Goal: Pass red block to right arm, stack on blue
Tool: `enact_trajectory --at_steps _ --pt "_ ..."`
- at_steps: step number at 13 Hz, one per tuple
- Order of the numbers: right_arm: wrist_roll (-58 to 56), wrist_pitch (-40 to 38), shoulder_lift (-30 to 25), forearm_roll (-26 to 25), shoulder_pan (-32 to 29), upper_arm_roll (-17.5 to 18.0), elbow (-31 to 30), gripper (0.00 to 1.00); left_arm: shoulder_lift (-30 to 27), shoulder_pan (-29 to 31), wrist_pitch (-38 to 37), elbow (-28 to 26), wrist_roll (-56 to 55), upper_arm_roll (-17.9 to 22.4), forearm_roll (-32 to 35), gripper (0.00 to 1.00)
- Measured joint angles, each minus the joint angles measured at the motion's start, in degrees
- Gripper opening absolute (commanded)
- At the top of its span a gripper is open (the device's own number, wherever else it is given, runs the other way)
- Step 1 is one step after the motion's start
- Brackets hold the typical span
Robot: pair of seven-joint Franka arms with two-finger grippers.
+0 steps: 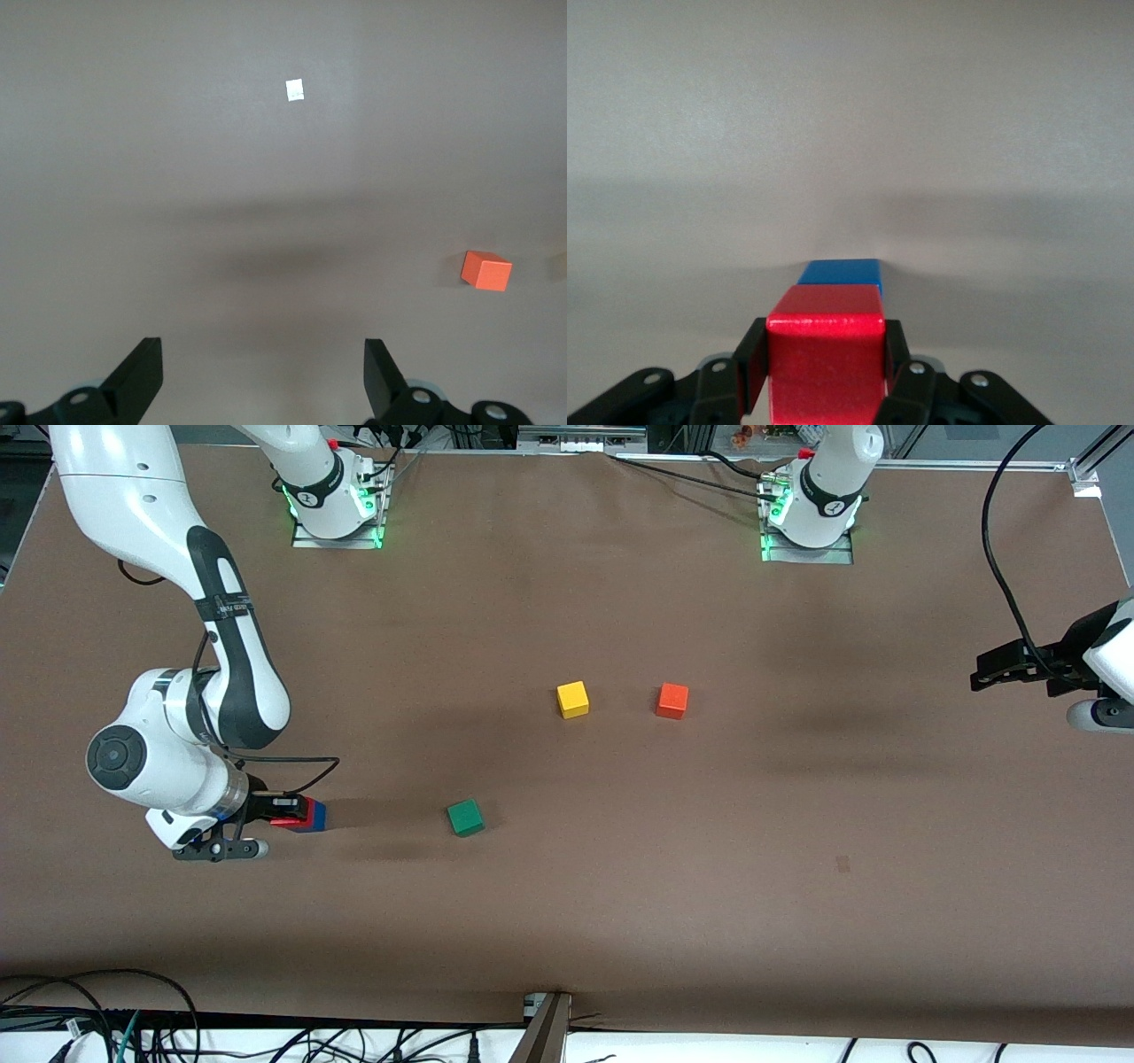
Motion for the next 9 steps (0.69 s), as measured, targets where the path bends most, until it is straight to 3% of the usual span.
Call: enact_trajectory --at_steps 5,7,8,9 --pt "0.00 0.02 0.00 0.00 0.00 0.00 0.00 0.22 0.00 0.00 0.00 0.00 0.00 0.00 0.00 1.00" --pt "0.00 0.02 0.00 0.00 0.00 0.00 0.00 0.47 0.00 0.00 0.00 0.00 0.00 0.00 0.00 1.00" --pt "0.11 0.02 0.00 0.00 0.00 0.00 0.00 0.76 0.00 0.00 0.00 0.00 0.00 0.00 0.00 1.00" --pt "0.40 0.03 0.00 0.00 0.00 0.00 0.00 0.94 0.00 0.00 0.00 0.00 0.00 0.00 0.00 1.00"
